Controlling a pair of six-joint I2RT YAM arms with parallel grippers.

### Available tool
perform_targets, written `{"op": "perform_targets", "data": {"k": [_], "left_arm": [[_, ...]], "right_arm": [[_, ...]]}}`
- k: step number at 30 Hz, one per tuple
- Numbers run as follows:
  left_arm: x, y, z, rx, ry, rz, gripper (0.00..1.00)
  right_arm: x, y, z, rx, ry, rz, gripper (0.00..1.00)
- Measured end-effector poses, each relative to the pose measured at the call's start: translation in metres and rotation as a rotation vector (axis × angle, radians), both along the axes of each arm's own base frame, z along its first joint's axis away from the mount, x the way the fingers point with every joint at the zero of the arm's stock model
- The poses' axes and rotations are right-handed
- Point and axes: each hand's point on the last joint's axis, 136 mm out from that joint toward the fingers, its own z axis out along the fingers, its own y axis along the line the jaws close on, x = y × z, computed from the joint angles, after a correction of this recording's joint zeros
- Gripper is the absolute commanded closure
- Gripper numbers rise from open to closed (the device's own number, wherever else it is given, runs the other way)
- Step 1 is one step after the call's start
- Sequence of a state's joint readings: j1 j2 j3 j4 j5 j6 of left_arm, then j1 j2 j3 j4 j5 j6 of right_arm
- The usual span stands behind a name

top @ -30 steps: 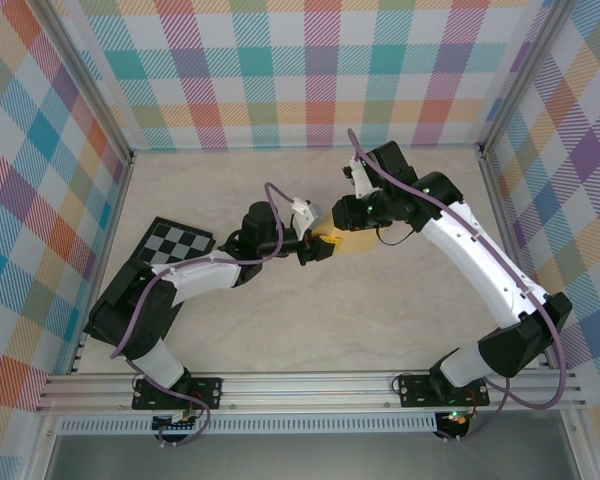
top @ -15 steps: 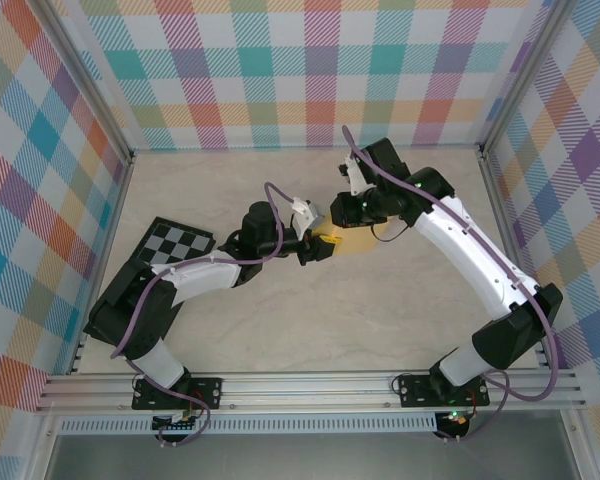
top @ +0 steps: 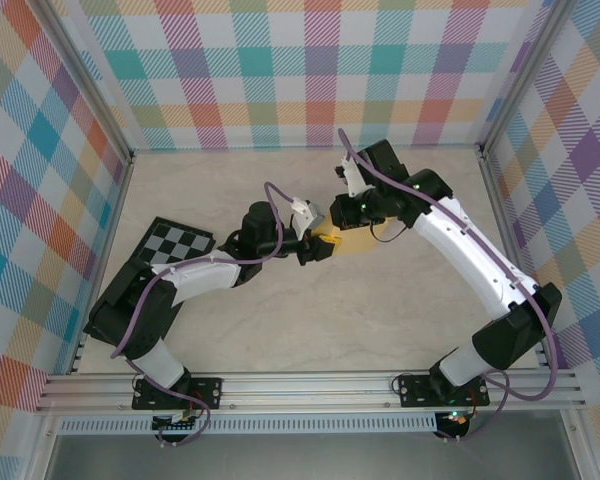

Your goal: Fold the paper box

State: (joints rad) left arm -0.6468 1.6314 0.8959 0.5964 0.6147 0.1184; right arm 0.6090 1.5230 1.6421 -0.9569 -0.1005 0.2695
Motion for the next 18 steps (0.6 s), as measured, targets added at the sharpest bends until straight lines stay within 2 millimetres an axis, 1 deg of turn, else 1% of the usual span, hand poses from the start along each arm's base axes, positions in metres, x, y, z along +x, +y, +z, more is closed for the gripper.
{"op": "perform_targets", "data": {"k": [11,18], "left_arm": [[-0.0018,-0.0005,-0.0005,-0.012,0.045,-0.001,0.59],[-0.0017,-0.0005,-0.0006,-0.013,0.049,0.0,0.59]], "right_arm": [[-0.0017,-0.0018,-0.0041,-0.006,-0.074,0.05,0.95],[-0.0027,0.0016,-0.0052,-0.001,-0.085,0.082,0.95]]}}
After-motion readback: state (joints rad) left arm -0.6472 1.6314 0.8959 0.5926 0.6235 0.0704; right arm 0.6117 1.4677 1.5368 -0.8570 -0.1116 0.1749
